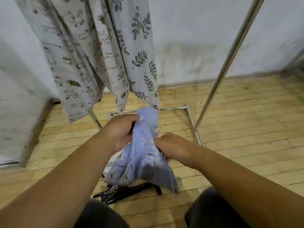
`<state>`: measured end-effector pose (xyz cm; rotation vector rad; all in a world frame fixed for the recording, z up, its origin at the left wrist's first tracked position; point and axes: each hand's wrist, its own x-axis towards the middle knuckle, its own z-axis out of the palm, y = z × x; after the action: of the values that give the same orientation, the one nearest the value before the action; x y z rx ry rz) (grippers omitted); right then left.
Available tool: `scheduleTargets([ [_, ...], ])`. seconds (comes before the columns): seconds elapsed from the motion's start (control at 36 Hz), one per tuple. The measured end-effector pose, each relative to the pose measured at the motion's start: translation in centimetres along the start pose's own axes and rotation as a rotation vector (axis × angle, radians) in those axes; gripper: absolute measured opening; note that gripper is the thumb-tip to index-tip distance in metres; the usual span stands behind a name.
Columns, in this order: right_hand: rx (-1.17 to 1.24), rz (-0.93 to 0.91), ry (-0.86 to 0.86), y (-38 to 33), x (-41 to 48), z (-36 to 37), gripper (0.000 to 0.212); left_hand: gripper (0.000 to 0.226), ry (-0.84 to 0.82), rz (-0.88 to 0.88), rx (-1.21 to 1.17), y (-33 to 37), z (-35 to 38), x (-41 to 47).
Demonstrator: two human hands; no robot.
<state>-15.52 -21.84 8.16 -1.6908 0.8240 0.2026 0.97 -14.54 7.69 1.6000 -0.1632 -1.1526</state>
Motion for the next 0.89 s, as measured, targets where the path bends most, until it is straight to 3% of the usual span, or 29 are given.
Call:
scheduleTargets([
  [0.08, 0.252, -0.017, -0.065, -0.5, -3.8, 1.6, 0.039, 0.018, 0.025, -0.045, -0.101, -0.2, 0.0, -3.2],
  [0.19, 0.101, -0.072, -0.1, 0.8, -7.6, 4.4, 0.064, 0.026, 0.064, -0.058, -0.228, -1.5, -0.6, -6.4],
  [0.25, 0.108, -0.109, 0.008, 1.6, -9.1, 5.7, 0.045, 0.021, 0.062, -0.031, -0.214, -2.5, -1.0, -8.4],
  [0.31, 0.297, -0.098, 0.084, 2.3, -10.4, 6.4, 0.023, 0.028, 0.047, -0.011, -0.119, -4.0, -1.5, -10.1],
  [0.42, 0.654, 0.001, 0.109, 3.6, -12.6, 7.0, 0.025, 0.049, 0.054, 0.039, 0.257, -7.4, -3.0, -14.7],
  [0.5, 0.885, 0.051, 0.059, 4.7, -13.2, 7.3, 0.032, 0.073, -0.171, 0.122, 0.309, -10.2, -3.2, -18.8],
  [0.56, 1.029, 0.094, 0.022, 5.2, -14.0, 7.5, 0.034, 0.077, -0.398, 0.212, 0.402, -11.8, -3.0, -21.2],
  [0.61, 1.079, 0.107, -0.019, 6.0, -14.3, 7.7, 0.041, 0.083, -0.498, 0.269, 0.506, -13.6, -2.4, -22.0],
  [0.67, 1.09, 0.095, -0.067, 6.7, -14.6, 8.1, 0.048, 0.089, -0.434, 0.382, 0.553, -15.6, -1.8, -22.0],
  [0.69, 1.103, 0.084, -0.08, 6.9, -14.5, 8.2, 0.051, 0.08, -0.348, 0.431, 0.539, -16.2, -1.6, -21.5],
  [0.78, 1.02, 0.047, 0.059, 8.0, -14.4, 8.4, 0.062, 0.02, -0.063, 0.365, 0.371, -16.7, -2.0, -20.3],
  [0.81, 0.878, 0.022, 0.14, 8.5, -14.4, 8.4, 0.066, 0.01, -0.002, 0.299, 0.298, -16.6, -2.5, -19.6],
  [0.89, 0.298, -0.1, 0.218, 10.0, -14.9, 8.8, 0.075, 0.025, -0.038, 0.105, -0.026, -15.6, -3.7, -18.6],
])
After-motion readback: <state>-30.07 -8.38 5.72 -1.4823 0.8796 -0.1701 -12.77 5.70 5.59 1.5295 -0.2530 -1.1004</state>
